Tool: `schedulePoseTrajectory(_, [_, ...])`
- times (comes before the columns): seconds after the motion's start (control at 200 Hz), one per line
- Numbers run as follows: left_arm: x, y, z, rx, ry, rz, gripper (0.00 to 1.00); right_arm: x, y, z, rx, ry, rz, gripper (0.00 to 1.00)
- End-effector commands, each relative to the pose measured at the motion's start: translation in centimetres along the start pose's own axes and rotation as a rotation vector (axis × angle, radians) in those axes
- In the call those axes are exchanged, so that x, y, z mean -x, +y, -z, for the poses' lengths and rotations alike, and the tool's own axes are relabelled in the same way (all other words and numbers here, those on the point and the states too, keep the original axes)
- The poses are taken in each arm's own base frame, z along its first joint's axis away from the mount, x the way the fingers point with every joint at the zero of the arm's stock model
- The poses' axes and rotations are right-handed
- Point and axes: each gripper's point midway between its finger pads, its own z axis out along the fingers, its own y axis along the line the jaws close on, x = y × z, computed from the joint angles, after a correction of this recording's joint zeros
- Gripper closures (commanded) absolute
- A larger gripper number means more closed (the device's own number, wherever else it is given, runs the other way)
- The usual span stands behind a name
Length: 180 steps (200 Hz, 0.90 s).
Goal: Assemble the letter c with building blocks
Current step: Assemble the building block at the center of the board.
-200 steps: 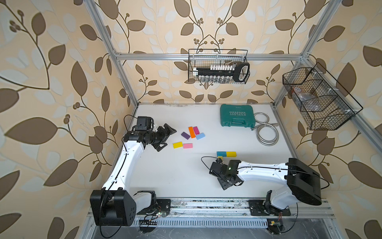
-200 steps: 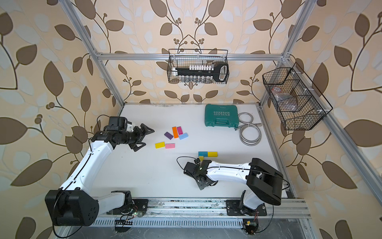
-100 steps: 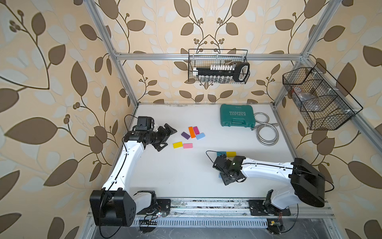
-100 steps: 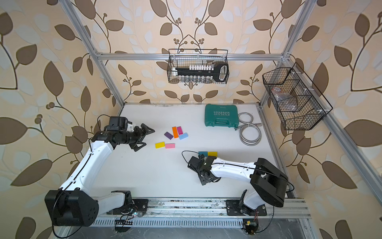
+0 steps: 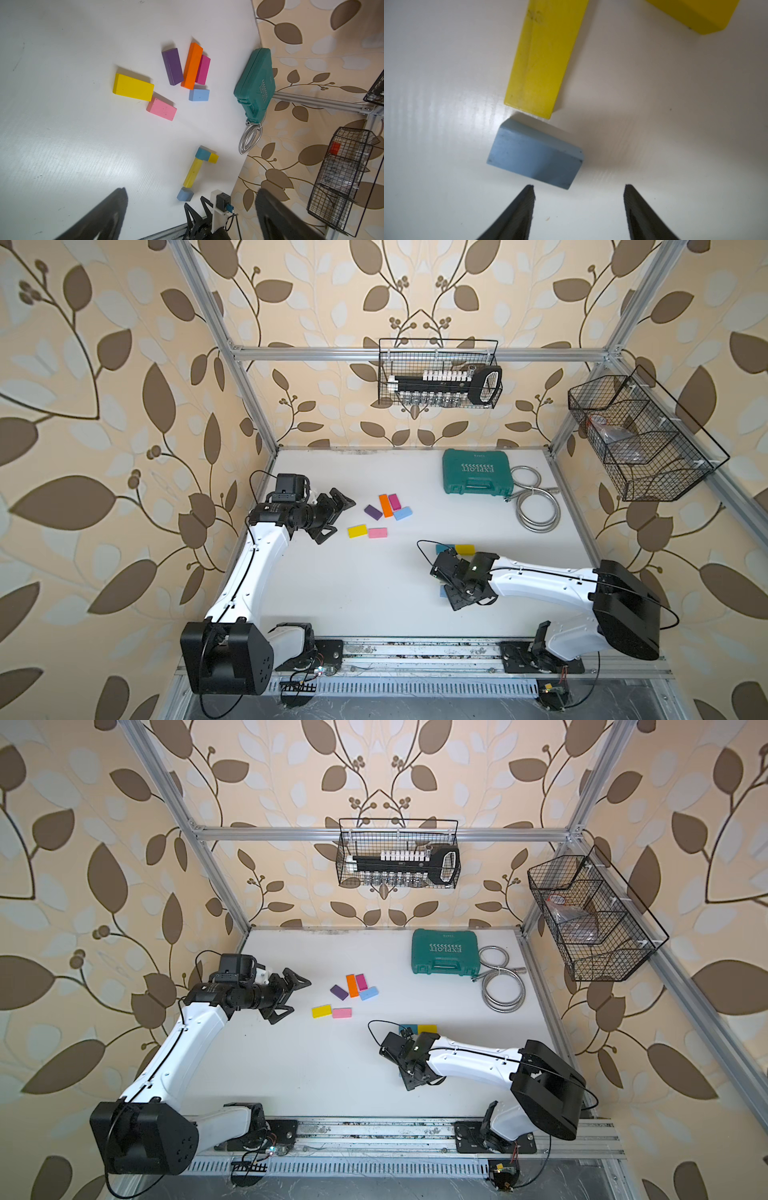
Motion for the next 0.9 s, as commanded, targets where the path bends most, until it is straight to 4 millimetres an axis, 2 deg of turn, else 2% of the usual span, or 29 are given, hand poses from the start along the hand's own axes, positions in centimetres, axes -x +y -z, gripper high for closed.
schedulePoseTrajectory(0.0, [-0.1, -0.9, 0.6, -0.028, -0.022, -0.032, 0.01, -0.4, 0.1, 1.1, 0.047, 0.006, -0.047, 0.33])
schedulePoseTrajectory(0.04, [-0.1, -0.9, 0.6, -0.028, -0.023, -0.029, 0.01, 0.0, 0.5, 1.8, 0.078, -0.001, -0.077, 0.32])
schedulePoseTrajectory(0.11, [-0.1, -0.9, 0.6, -0.030, -0.024, -0.029, 0.01, 0.5, 1.1, 2.7, 0.115, -0.003, -0.155, 0.23])
schedulePoseTrajectory(0.32, [0.0, -0.7, 0.4, -0.027, -0.024, -0.022, 0.01, 2.9, 2.1, 4.2, 0.162, -0.057, -0.455, 0.19])
schedulePoseTrajectory(0.465, [-0.1, -0.8, 0.4, -0.030, -0.023, -0.026, 0.01, 3.4, 1.5, 3.4, 0.092, -0.063, -0.537, 0.15])
schedulePoseTrajectory(0.5, [0.0, -0.9, 0.5, -0.033, -0.025, -0.027, 0.01, 3.5, 1.5, 3.2, 0.072, -0.059, -0.535, 0.12])
schedulePoseTrajectory(0.635, [0.0, -1.1, 0.5, -0.037, -0.025, -0.030, 0.01, 3.3, 1.6, 2.0, 0.023, -0.028, -0.501, 0.09])
schedulePoseTrajectory(0.895, [0.1, -1.3, 0.6, -0.040, -0.027, -0.034, 0.01, 2.6, 1.9, -0.1, 0.012, 0.004, -0.496, 0.10])
